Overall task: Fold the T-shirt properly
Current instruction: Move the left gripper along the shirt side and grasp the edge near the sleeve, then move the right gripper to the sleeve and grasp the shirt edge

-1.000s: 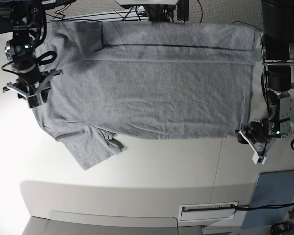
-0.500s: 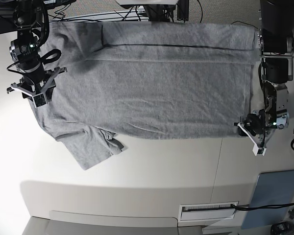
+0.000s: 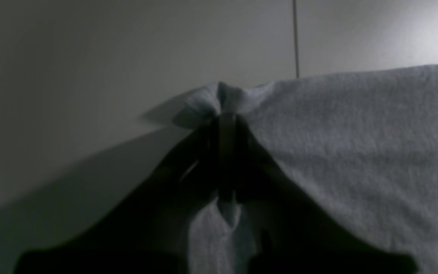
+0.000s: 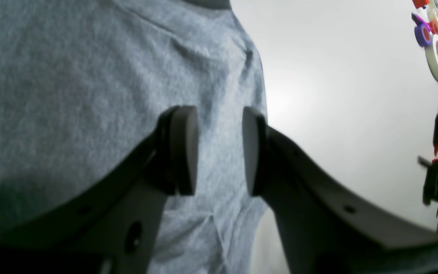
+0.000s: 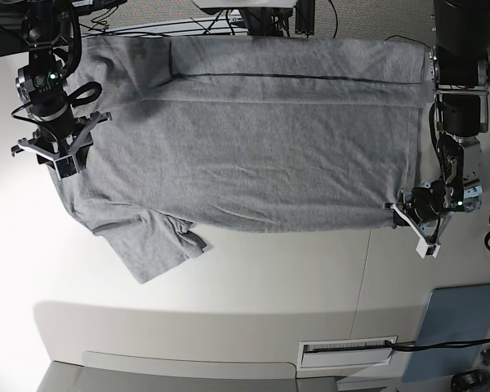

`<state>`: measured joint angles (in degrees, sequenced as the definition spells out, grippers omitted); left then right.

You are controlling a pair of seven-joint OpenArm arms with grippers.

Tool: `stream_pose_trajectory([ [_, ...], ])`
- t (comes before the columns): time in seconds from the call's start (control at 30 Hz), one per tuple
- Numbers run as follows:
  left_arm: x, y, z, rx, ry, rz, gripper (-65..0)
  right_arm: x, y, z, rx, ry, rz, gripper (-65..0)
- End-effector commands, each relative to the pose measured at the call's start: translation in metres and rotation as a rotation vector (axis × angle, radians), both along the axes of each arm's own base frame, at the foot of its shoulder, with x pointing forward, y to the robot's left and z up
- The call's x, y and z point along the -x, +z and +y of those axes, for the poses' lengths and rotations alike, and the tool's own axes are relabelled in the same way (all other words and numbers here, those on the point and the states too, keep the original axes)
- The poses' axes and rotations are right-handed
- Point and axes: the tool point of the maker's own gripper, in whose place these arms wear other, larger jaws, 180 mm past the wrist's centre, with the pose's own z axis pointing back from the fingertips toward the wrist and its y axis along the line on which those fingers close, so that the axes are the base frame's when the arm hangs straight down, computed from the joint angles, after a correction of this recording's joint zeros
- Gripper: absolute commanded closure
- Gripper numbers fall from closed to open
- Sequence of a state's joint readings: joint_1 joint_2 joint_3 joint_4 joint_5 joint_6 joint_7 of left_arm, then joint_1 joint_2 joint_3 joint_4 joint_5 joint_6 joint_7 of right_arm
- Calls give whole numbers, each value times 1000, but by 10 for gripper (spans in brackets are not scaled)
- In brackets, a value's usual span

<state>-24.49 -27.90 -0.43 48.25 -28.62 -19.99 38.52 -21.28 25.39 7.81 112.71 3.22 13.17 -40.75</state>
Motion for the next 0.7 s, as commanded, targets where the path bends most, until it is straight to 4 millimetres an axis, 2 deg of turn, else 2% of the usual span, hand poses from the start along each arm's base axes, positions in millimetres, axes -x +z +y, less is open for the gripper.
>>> stream_pose_trajectory([
  [0.0, -8, 11, 6, -12, 0, -19, 0, -9, 16, -1, 14, 18, -63, -200],
  [0.13, -7, 11, 5, -9, 1, -16, 0, -26, 32, 0, 23, 37, -142, -200],
  [0.23, -7, 11, 5, -9, 1, -16, 0, -46, 35, -10, 14, 8, -172, -200],
  [0.37, -6, 12, -2, 3, -51, -24, 0, -81, 21, -21, -8, -30, -148, -200],
  [0.53, -6, 12, -4, 6, -70, -27, 0, -131, -4, -12, -13, -30, -34, -200],
  [0.67, -6, 12, -3, 2, -64, -25, 0, -165, -9, -13, 10, -47, 38, -200],
])
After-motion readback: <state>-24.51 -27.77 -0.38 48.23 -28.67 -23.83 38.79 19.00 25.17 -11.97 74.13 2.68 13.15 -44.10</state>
